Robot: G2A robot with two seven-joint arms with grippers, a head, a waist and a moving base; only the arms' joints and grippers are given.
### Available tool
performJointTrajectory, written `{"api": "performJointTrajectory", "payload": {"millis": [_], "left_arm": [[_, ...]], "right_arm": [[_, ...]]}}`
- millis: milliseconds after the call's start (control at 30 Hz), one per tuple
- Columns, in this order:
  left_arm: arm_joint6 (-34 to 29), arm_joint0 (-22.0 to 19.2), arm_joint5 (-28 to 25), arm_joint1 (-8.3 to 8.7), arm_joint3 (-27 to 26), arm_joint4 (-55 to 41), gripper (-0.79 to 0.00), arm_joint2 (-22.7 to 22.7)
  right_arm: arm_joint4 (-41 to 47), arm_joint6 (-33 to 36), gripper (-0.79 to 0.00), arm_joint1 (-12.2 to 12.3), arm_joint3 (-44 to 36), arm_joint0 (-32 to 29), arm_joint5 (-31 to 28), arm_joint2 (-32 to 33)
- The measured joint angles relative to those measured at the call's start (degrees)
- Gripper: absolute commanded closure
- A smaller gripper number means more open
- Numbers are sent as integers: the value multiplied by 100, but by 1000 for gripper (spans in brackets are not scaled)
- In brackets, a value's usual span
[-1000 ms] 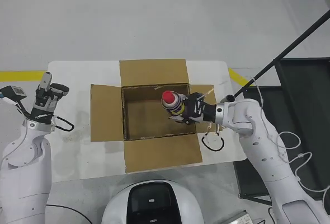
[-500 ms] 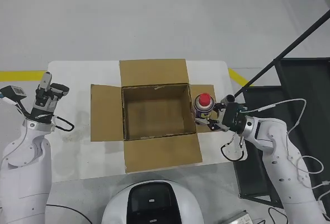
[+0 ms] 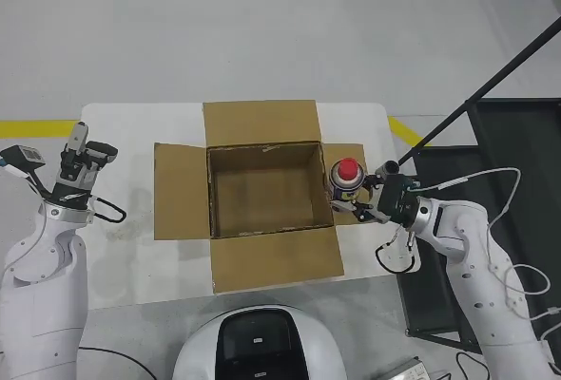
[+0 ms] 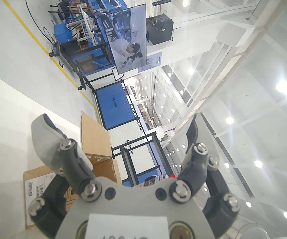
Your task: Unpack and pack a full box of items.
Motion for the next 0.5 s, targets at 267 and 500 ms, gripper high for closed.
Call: {"api": "performJointTrajectory", "payload": {"millis": [267, 500], "left_arm": [[0, 0, 0, 0, 0, 0, -785, 0], [0, 0, 0, 0, 0, 0, -785, 0]], "right_arm": [[-128, -408, 0, 54, 282, -561, 438, 522], [-332, -1820, 0, 71, 541, -1457, 769, 1109]]}}
